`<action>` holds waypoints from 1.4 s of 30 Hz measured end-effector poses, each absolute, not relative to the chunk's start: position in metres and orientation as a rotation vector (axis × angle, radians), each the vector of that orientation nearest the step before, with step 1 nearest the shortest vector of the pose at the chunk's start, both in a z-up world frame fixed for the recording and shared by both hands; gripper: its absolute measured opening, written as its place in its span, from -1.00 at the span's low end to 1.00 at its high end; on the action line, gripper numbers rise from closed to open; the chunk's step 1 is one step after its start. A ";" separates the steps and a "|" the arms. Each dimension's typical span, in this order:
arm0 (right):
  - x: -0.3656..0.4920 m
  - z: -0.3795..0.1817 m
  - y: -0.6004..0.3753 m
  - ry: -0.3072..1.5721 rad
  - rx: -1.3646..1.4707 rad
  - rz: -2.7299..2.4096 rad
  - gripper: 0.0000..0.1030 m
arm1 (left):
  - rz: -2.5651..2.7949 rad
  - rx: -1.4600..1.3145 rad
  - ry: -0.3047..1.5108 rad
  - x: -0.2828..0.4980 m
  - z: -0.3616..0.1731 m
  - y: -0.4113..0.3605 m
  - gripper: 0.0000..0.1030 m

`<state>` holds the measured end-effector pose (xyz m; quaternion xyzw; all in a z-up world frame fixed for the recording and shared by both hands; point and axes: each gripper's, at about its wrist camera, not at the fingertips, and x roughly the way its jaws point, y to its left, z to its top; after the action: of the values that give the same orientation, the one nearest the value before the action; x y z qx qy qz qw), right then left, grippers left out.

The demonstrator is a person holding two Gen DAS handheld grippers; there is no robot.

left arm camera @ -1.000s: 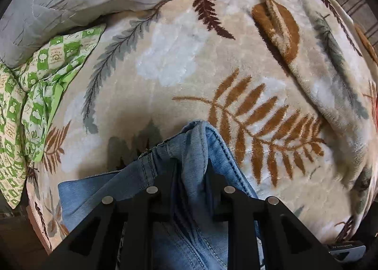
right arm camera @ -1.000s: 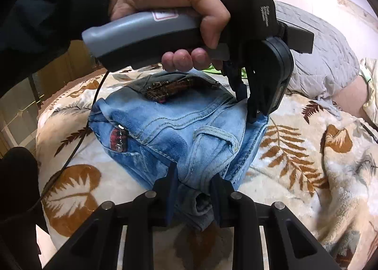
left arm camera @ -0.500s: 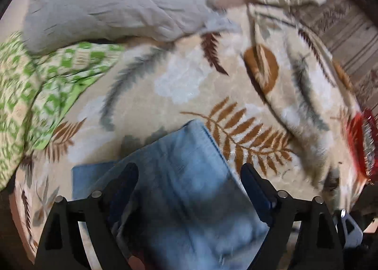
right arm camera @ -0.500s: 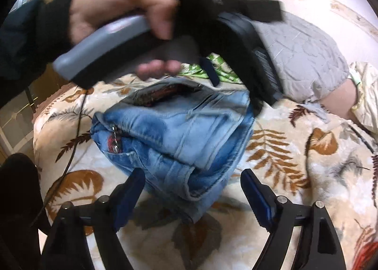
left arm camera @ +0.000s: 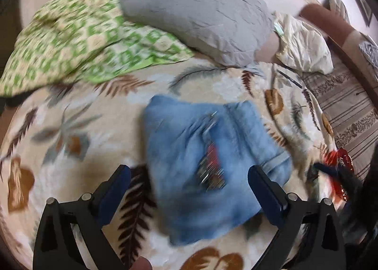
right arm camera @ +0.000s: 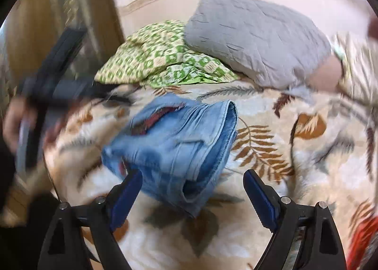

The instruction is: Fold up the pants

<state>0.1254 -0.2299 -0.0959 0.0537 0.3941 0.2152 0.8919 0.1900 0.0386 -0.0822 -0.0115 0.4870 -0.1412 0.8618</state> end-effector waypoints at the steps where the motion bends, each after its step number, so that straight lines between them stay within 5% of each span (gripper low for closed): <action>1: 0.135 -0.097 -0.231 0.844 0.153 0.440 0.73 | -0.282 -0.011 1.017 0.182 -0.090 0.043 0.93; 8: 0.187 -0.125 -0.225 1.024 0.410 0.437 0.73 | -0.302 -0.151 1.082 0.181 -0.133 0.061 0.93; 15: 0.183 -0.182 -0.205 1.182 0.252 0.364 0.73 | -0.334 -0.228 1.156 0.180 -0.168 0.062 1.00; 26: 0.172 -0.193 -0.196 1.103 0.181 0.341 0.79 | -0.289 -0.182 1.080 0.171 -0.177 0.054 1.00; 33: 0.174 -0.179 -0.196 1.076 0.157 0.311 0.96 | -0.275 -0.133 1.024 0.164 -0.165 0.057 1.00; 42: 0.135 -0.092 -0.223 0.914 0.169 0.242 0.99 | -0.191 -0.043 0.941 0.131 -0.116 0.057 1.00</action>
<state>0.1352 -0.2233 -0.0919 0.0814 0.4395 0.1164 0.8870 0.1310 0.0566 -0.1164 -0.0206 0.4524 -0.0916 0.8868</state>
